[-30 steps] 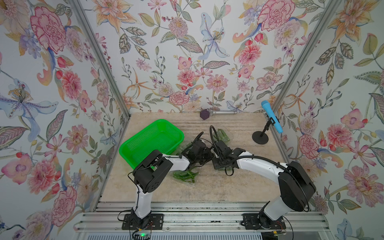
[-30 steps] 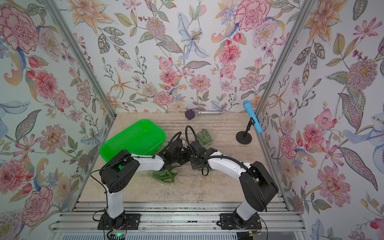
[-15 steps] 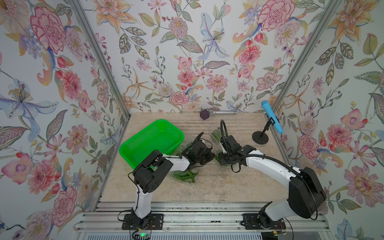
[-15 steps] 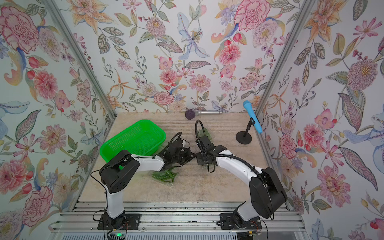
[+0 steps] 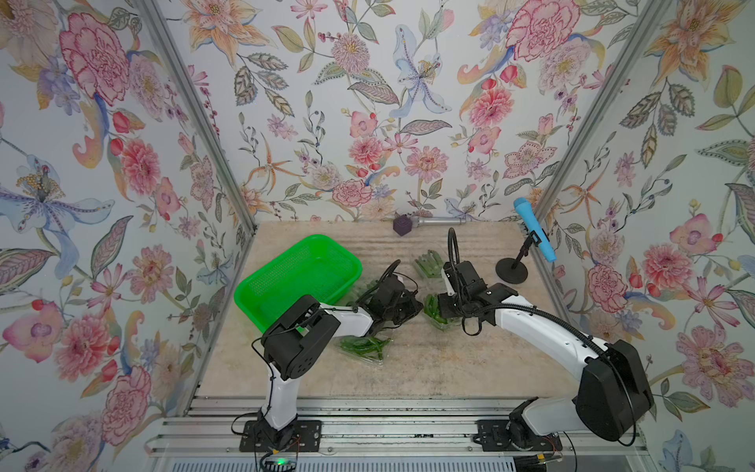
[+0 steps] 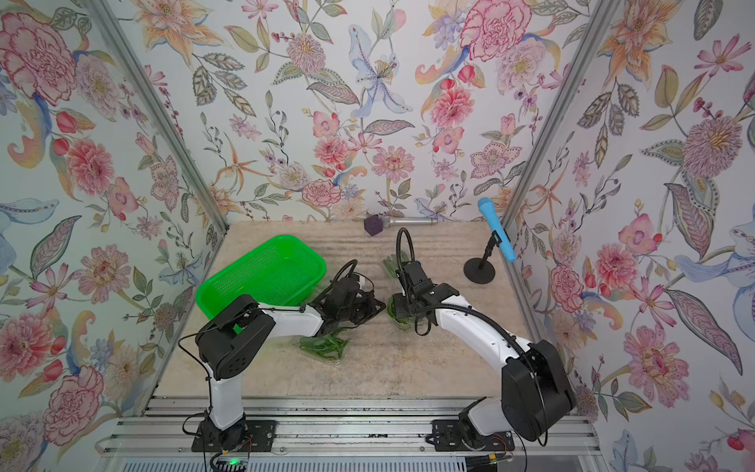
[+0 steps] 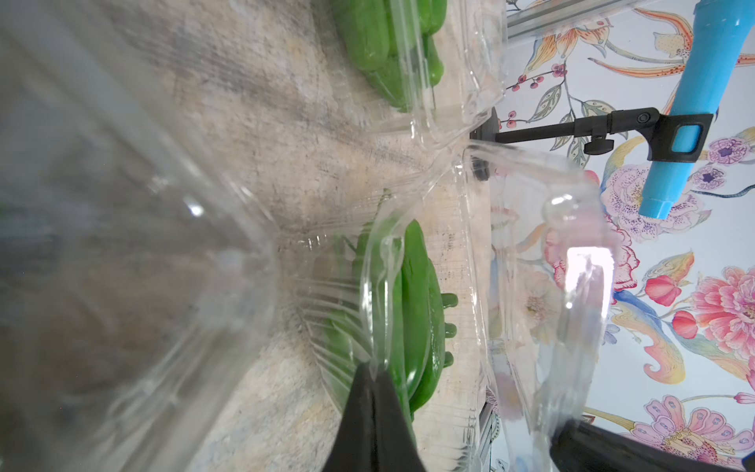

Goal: Take small green peppers out of containers
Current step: Open the packing box at the center of the board.

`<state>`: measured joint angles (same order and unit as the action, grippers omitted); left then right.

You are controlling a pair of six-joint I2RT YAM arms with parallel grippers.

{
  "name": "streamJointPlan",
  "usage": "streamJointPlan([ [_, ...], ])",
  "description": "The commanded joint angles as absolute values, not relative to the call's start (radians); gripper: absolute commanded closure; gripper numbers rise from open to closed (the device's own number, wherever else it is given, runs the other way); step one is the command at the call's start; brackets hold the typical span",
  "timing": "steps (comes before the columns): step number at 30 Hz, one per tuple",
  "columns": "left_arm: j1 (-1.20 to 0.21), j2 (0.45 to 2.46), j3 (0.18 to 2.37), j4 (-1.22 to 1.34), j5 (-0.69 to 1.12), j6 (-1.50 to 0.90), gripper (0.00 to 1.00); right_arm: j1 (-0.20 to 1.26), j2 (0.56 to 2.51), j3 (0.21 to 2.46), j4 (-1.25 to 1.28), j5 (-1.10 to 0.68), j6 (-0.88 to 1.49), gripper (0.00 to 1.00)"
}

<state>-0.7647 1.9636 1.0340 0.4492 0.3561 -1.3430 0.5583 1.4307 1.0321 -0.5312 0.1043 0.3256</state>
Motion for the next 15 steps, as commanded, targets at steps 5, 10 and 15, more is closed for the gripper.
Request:
streamJointPlan([
  [5,-0.752,1.976,1.015,0.364,0.353,-1.330,1.00,0.522,1.369,1.034,-0.579,0.147,0.329,0.94],
  [10,-0.753,1.982,1.013,0.363,0.360,-1.328,1.00,0.494,1.345,1.020,-0.579,0.139,0.331,0.86],
  [15,-0.753,1.973,1.008,0.356,0.361,-1.323,1.00,0.466,1.337,1.012,-0.579,0.139,0.324,0.73],
])
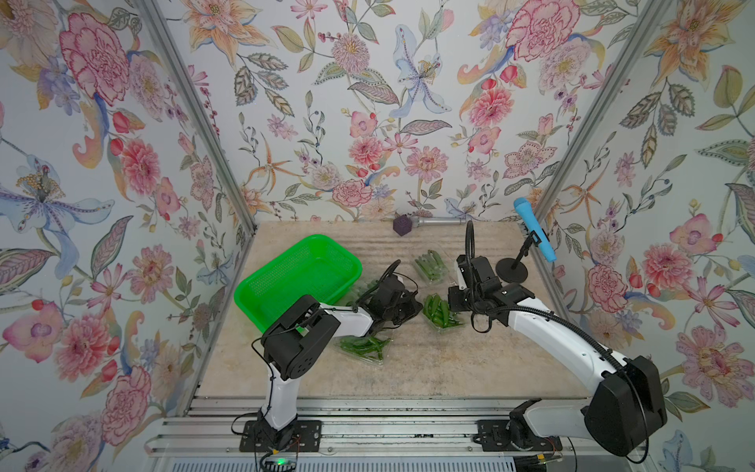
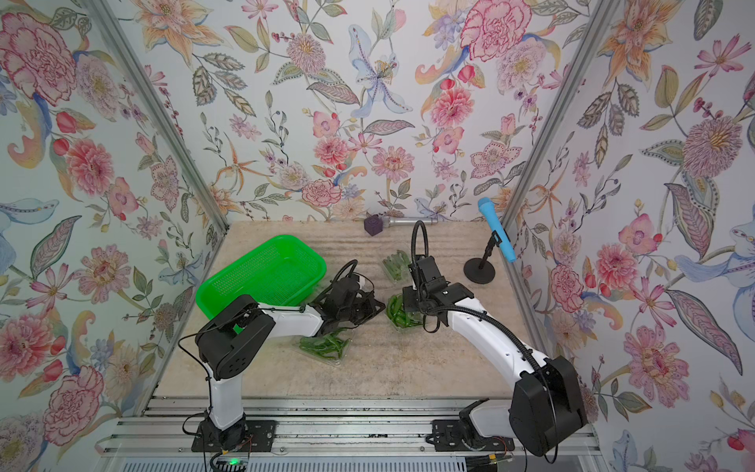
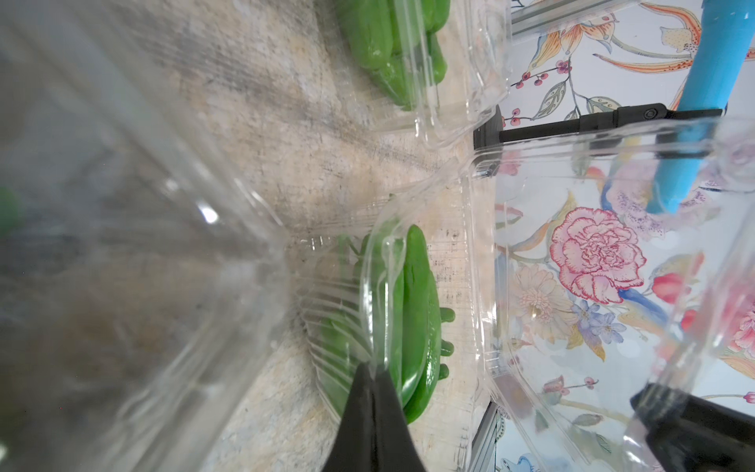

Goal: Take small green peppers out of containers
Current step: Open the packing box at the center of the board.

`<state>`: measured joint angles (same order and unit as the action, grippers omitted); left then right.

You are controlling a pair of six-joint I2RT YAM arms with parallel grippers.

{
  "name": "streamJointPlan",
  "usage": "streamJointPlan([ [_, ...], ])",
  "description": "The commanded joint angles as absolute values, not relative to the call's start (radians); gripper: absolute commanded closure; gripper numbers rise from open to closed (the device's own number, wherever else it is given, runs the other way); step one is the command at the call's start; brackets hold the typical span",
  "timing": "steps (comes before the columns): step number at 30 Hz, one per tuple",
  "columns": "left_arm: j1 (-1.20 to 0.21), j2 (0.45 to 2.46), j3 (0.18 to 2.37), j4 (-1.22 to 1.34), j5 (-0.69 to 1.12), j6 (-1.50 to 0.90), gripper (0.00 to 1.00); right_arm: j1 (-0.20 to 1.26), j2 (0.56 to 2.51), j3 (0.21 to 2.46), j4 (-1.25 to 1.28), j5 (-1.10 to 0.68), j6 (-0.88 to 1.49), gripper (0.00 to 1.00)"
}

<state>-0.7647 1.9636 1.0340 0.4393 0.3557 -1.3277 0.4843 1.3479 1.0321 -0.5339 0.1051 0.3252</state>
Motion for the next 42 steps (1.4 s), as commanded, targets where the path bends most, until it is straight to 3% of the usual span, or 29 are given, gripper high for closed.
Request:
streamJointPlan([
  [1,-0.753,1.971,1.009,0.355,0.358,-1.321,1.00,0.459,1.331,1.013,-0.579,0.140,0.326,0.66],
  [9,-0.754,1.960,1.021,0.335,0.362,-1.306,0.90,0.364,1.229,1.001,-0.580,0.135,0.311,0.38],
  [23,-0.764,1.887,1.063,0.195,0.273,-1.218,0.69,0.235,0.999,1.009,-0.557,0.128,0.297,0.26],
  [29,-0.783,1.849,1.108,0.081,0.189,-1.157,0.68,0.240,1.055,0.999,-0.557,-0.070,0.354,0.29],
  [35,-0.798,1.857,1.158,0.029,0.164,-1.124,0.66,0.314,1.149,0.922,-0.476,-0.212,0.442,0.40],
  [42,-0.819,1.868,1.219,-0.016,0.123,-1.078,0.67,0.411,1.285,0.917,-0.435,-0.195,0.504,0.45],
])
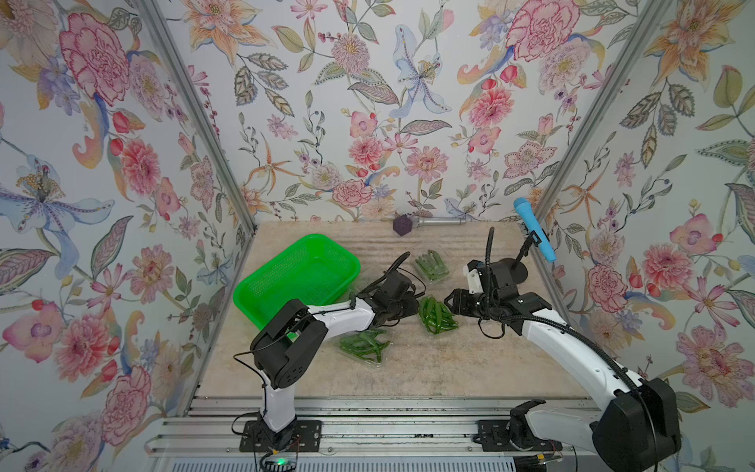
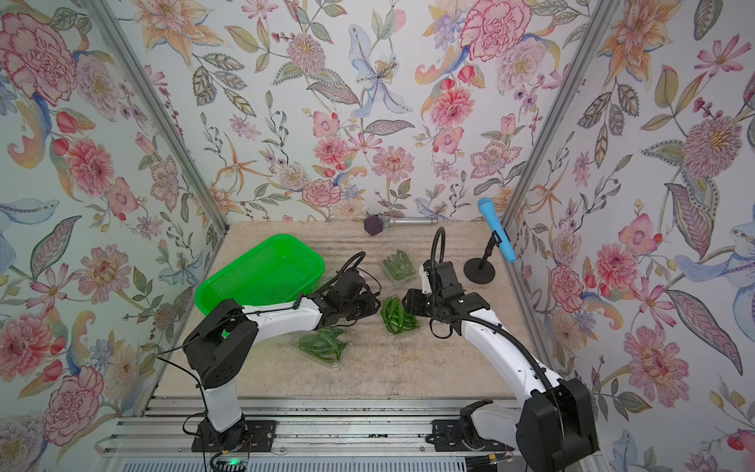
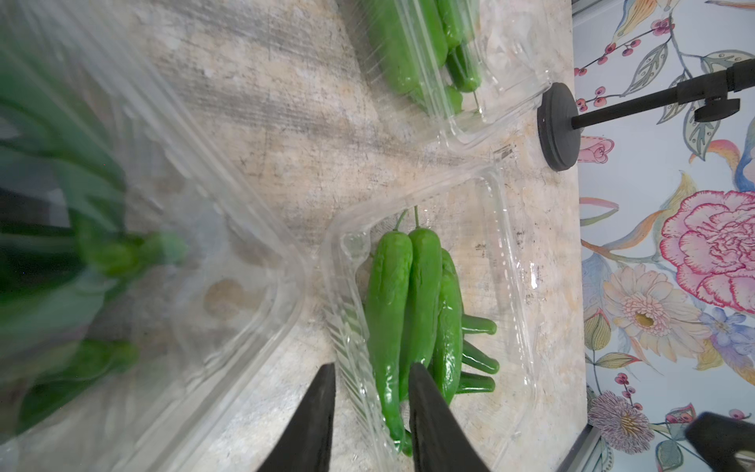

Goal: Take small green peppers out of containers
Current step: Open the packing box at the center of the board, then pick up the green pepper from the packing box.

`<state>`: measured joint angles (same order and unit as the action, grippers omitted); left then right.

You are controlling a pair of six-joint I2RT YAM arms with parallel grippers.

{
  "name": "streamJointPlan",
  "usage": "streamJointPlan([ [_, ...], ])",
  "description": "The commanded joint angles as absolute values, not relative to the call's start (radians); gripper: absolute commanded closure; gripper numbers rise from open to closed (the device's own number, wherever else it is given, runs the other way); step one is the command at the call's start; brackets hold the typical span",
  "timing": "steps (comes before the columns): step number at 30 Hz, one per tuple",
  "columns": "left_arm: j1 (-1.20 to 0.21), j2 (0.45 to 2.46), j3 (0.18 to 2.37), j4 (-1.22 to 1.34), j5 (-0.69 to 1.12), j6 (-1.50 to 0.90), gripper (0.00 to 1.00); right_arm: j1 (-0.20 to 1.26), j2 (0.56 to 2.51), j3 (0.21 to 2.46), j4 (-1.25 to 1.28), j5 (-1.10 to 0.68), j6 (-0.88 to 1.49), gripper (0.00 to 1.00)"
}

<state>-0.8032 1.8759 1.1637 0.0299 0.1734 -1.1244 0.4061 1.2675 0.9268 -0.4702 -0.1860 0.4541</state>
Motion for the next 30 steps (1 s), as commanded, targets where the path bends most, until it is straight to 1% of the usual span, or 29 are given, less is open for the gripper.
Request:
streamJointPlan([
  [1,-0.824,1.872,1.245,-0.043,0.110,-1.059,0.67,0.410,1.289,0.911,-0.428,-0.186,0.510,0.45],
  [5,-0.849,1.905,1.353,-0.162,0.057,-0.975,0.67,0.378,1.283,0.885,-0.415,-0.175,0.520,0.44],
  [7,-0.858,1.956,1.439,-0.244,0.048,-0.932,0.67,0.354,1.273,0.868,-0.412,-0.179,0.522,0.43],
  [13,-0.876,2.073,1.593,-0.416,0.007,-0.889,0.69,0.286,1.244,0.824,-0.400,-0.196,0.516,0.41],
  [22,-0.884,2.123,1.667,-0.518,-0.054,-0.866,0.69,0.203,1.203,0.769,-0.389,-0.233,0.497,0.40],
  [30,-0.885,2.180,1.727,-0.555,-0.049,-0.854,0.68,0.180,1.186,0.749,-0.387,-0.250,0.489,0.40],
])
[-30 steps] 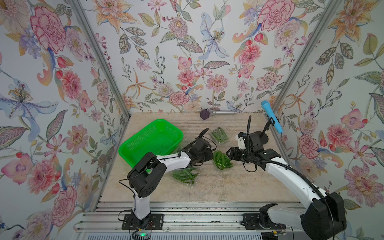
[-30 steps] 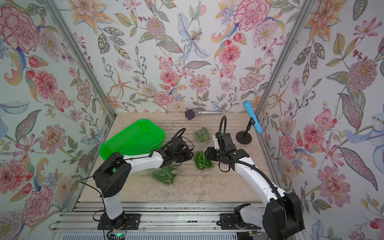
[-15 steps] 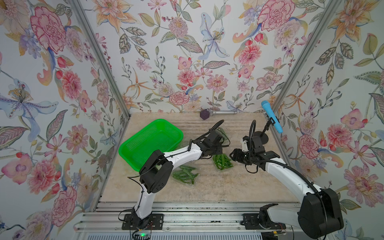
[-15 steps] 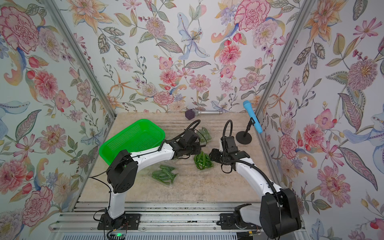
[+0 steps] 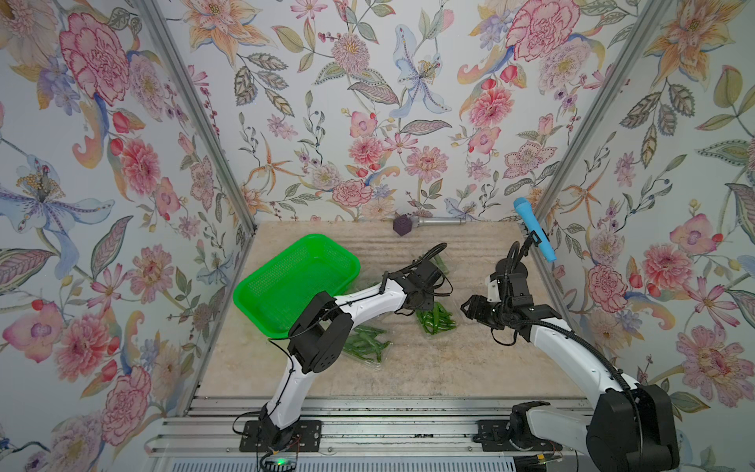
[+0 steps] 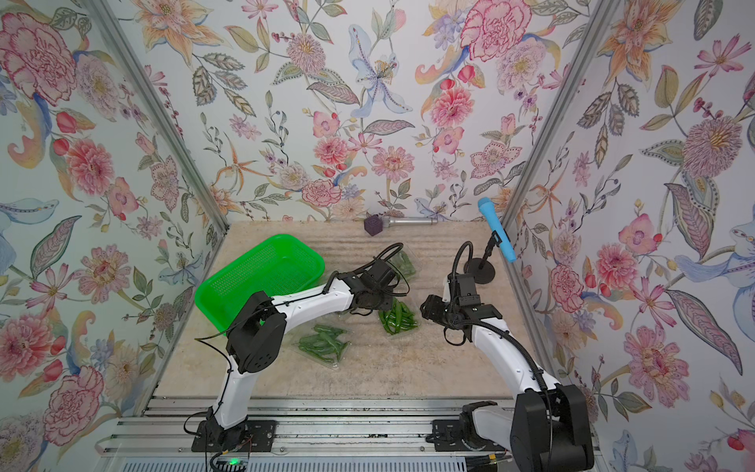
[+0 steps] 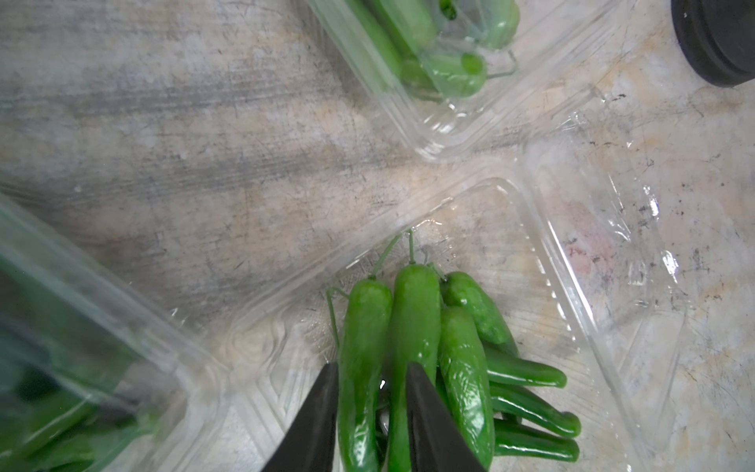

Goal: Take small green peppers out of containers
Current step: Pick up the green pepper from the packing box.

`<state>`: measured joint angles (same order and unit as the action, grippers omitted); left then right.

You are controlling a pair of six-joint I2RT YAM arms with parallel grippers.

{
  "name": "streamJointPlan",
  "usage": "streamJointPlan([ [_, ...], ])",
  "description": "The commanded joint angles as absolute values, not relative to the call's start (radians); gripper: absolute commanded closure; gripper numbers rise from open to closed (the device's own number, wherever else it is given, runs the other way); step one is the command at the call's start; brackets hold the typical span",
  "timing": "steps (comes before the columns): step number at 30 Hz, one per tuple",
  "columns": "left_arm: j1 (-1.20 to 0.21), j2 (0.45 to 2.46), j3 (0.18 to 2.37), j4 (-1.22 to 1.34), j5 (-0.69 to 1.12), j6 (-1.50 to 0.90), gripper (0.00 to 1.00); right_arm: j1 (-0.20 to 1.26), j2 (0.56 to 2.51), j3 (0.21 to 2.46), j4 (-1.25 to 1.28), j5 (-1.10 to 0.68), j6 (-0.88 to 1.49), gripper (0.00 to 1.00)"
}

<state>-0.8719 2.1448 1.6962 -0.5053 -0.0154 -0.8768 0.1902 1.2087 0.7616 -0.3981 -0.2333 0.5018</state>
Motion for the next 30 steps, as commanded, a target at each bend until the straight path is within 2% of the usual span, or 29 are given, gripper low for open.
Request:
streamJointPlan([
  [1,-0.884,2.188,1.736,-0.565,-0.052,-0.854,0.67,0.178,1.184,0.749,-0.387,-0.252,0.488,0.40],
  [12,-0.884,2.270,1.831,-0.639,-0.046,-0.826,0.64,0.160,1.177,0.734,-0.376,-0.268,0.480,0.39],
  [20,-0.884,2.284,1.838,-0.638,-0.008,-0.822,0.66,0.144,1.164,0.730,-0.374,-0.279,0.477,0.39],
  [27,-0.884,2.284,1.832,-0.626,0.020,-0.818,0.73,0.141,1.154,0.726,-0.368,-0.283,0.480,0.39],
  [30,-0.884,2.283,1.830,-0.620,0.038,-0.818,0.67,0.140,1.145,0.724,-0.368,-0.279,0.480,0.39],
])
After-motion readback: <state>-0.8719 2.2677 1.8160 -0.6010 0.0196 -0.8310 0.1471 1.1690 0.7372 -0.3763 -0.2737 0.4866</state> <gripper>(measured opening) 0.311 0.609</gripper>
